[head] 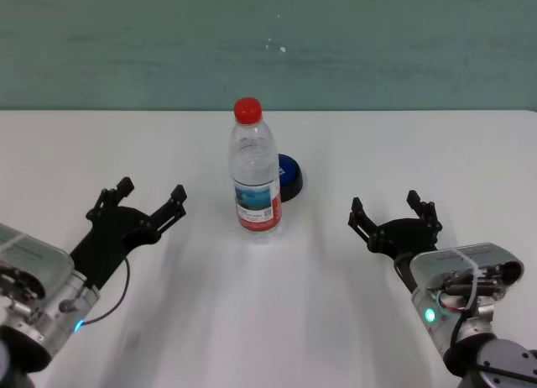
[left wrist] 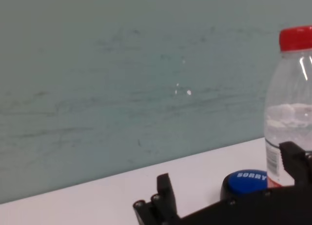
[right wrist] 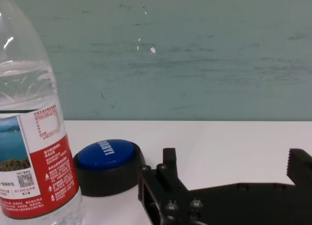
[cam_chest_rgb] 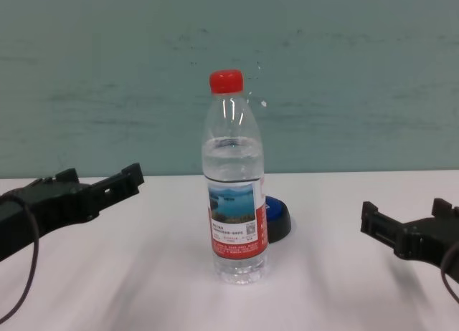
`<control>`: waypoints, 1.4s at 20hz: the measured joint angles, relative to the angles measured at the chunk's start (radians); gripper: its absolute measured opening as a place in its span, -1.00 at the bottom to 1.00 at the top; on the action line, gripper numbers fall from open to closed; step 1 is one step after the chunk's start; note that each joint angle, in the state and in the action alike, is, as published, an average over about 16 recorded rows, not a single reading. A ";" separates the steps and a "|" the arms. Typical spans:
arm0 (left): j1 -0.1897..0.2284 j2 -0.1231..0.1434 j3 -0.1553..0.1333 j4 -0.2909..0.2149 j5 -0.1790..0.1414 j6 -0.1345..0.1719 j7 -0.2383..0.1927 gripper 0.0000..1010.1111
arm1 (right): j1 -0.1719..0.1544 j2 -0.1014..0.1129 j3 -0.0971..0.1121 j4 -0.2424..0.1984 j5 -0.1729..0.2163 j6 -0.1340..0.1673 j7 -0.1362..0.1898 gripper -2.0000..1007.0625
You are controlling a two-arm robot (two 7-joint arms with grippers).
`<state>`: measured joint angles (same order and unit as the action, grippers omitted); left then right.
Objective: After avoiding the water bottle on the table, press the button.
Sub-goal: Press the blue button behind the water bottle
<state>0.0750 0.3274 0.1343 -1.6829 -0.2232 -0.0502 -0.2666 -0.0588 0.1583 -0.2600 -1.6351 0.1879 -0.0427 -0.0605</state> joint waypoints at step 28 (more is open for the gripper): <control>-0.164 0.027 0.038 0.130 0.002 -0.026 -0.060 1.00 | 0.000 0.000 0.000 0.000 0.000 0.000 0.000 0.99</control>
<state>-0.0887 0.3547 0.1720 -1.5533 -0.2216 -0.0763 -0.3266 -0.0588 0.1583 -0.2600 -1.6351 0.1879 -0.0427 -0.0606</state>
